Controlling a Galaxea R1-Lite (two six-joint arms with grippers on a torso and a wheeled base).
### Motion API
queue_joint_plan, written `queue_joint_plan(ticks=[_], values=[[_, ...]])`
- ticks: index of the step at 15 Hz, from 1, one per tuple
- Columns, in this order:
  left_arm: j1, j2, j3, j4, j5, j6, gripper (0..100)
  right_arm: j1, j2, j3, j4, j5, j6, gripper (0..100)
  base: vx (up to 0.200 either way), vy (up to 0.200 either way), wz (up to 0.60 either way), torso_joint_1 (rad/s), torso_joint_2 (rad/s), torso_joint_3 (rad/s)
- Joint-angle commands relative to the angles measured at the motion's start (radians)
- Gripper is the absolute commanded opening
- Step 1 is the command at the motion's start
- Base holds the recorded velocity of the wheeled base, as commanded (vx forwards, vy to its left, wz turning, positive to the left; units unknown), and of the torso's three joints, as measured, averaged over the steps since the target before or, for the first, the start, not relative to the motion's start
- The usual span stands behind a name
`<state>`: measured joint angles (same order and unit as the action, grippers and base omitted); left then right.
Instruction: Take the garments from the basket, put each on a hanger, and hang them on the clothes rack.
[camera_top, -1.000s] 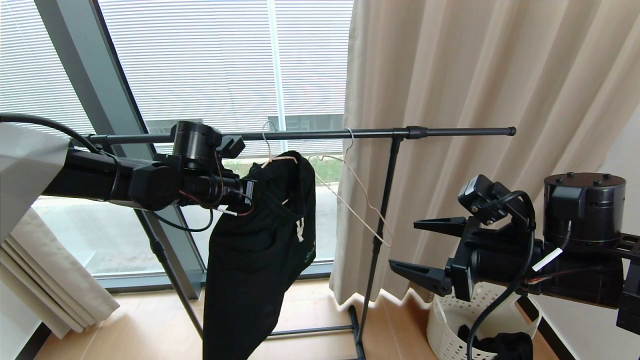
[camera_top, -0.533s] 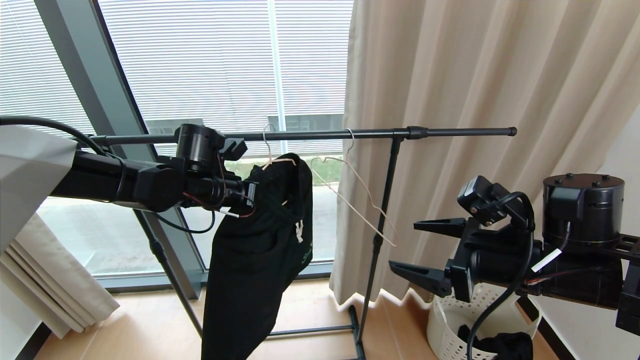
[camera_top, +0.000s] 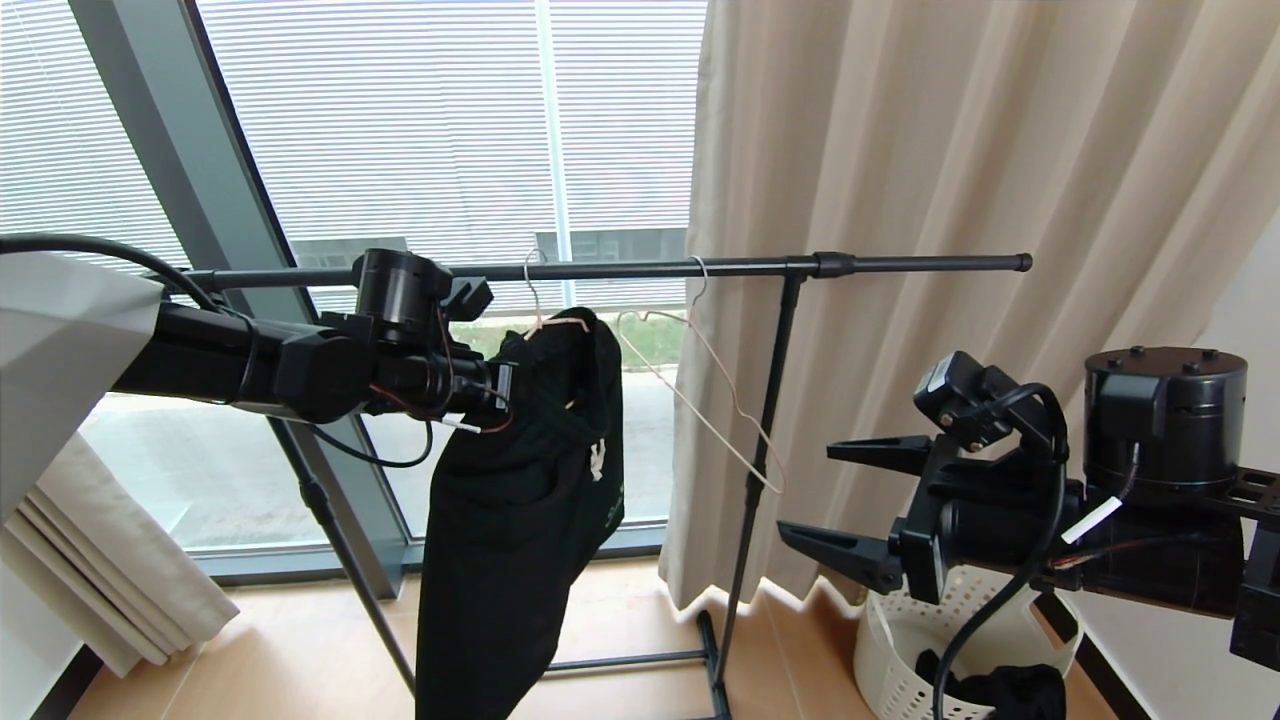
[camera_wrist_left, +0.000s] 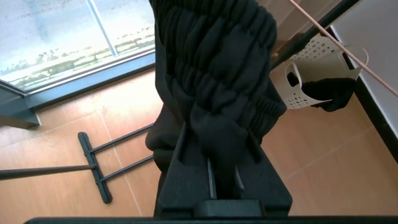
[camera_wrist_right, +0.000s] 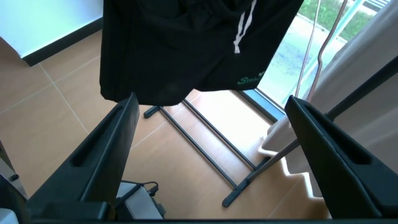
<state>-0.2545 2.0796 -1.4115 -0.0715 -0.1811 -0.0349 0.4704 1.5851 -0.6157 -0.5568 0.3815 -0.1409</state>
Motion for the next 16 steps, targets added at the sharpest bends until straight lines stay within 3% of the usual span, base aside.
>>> queue_joint_plan(ticks=[1, 2, 6, 10, 11, 12, 14, 15, 16], values=[[0.000, -0.003, 0.000, -0.001, 0.000, 0.001, 0, 0.001, 0.006, 0.001, 0.000, 0.000, 0.000, 100, 0.000, 0.000, 0.00, 0.000, 0.00, 0.000], [0.000, -0.004, 0.002, -0.001, 0.000, 0.001, 100, 0.001, 0.006, 0.001, 0.000, 0.000, 0.000, 100, 0.000, 0.000, 0.00, 0.000, 0.00, 0.000], [0.000, -0.009, 0.008, 0.001, 0.002, 0.000, 100, 0.001, 0.004, 0.001, 0.000, 0.000, 0.000, 100, 0.000, 0.000, 0.00, 0.000, 0.00, 0.000], [0.006, -0.164, 0.106, 0.002, 0.017, 0.001, 100, -0.006, -0.001, -0.006, -0.002, -0.019, 0.001, 100, 0.000, 0.000, 0.00, 0.000, 0.00, 0.000], [0.006, -0.211, 0.143, 0.004, 0.017, 0.001, 100, -0.026, -0.011, -0.006, -0.002, -0.069, 0.003, 100, 0.000, 0.000, 0.00, 0.000, 0.00, 0.000], [0.004, -0.312, 0.215, 0.016, 0.017, 0.003, 100, -0.065, -0.062, 0.016, 0.000, -0.179, 0.004, 100, 0.000, 0.000, 0.00, 0.000, 0.00, 0.000], [0.006, -0.435, 0.310, 0.024, 0.014, 0.004, 100, -0.095, -0.140, 0.070, 0.002, -0.223, 0.060, 100, 0.000, 0.000, 0.00, 0.000, 0.00, 0.000], [0.006, -0.549, 0.422, 0.022, 0.011, 0.006, 100, -0.102, -0.235, 0.116, 0.015, -0.245, 0.122, 100, 0.000, 0.000, 0.00, 0.000, 0.00, 0.000], [0.006, -0.613, 0.488, 0.022, 0.011, 0.007, 100, -0.101, -0.287, 0.142, 0.031, -0.289, 0.124, 100, 0.000, 0.000, 0.00, 0.000, 0.00, 0.000]])
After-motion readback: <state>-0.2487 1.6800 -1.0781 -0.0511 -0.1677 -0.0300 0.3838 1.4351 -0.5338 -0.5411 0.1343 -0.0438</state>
